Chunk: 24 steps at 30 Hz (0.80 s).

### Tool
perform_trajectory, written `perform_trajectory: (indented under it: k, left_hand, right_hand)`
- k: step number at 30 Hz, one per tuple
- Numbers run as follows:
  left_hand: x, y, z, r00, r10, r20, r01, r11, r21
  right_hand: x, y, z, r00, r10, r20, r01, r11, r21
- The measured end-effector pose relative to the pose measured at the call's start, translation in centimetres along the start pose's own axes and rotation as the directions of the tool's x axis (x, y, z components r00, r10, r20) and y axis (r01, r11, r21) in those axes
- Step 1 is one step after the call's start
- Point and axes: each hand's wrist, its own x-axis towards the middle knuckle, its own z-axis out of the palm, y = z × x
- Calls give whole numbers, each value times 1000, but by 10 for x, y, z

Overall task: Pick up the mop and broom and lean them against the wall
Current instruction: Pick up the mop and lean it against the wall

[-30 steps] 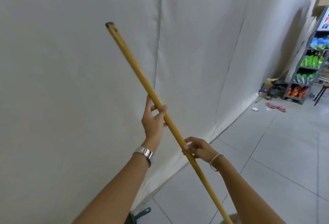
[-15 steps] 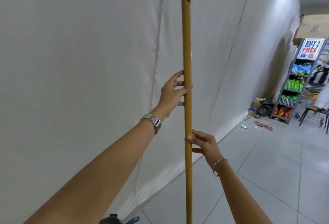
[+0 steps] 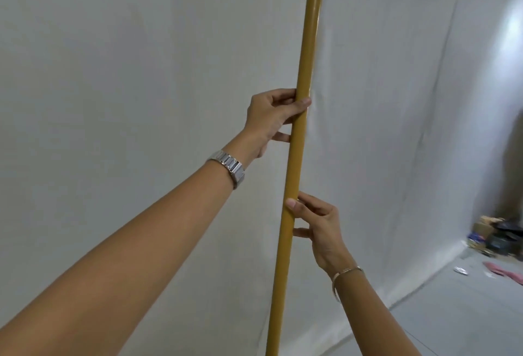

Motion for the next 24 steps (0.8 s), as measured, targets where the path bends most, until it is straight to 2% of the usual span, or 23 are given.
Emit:
perform_trajectory:
  k: [6, 12, 20, 24]
  left_hand:
    - [-20, 35, -109, 992, 64, -112, -51, 992, 119]
    - [-50, 55, -236, 980, 66, -185, -30, 980, 195]
    - [-72, 65, -392, 969, 64, -240, 1, 965, 261]
    - [-78, 60, -450, 965, 46, -259, 26, 963, 267]
  right_hand:
    - [9, 10, 118, 995, 5, 96, -16, 994, 106]
    - [6, 31, 248, 986, 31, 165, -58, 986, 159]
    - [5, 70, 409, 985, 25, 170, -58, 980, 193]
    - [8, 91, 466, 983, 55, 175, -90, 977, 195]
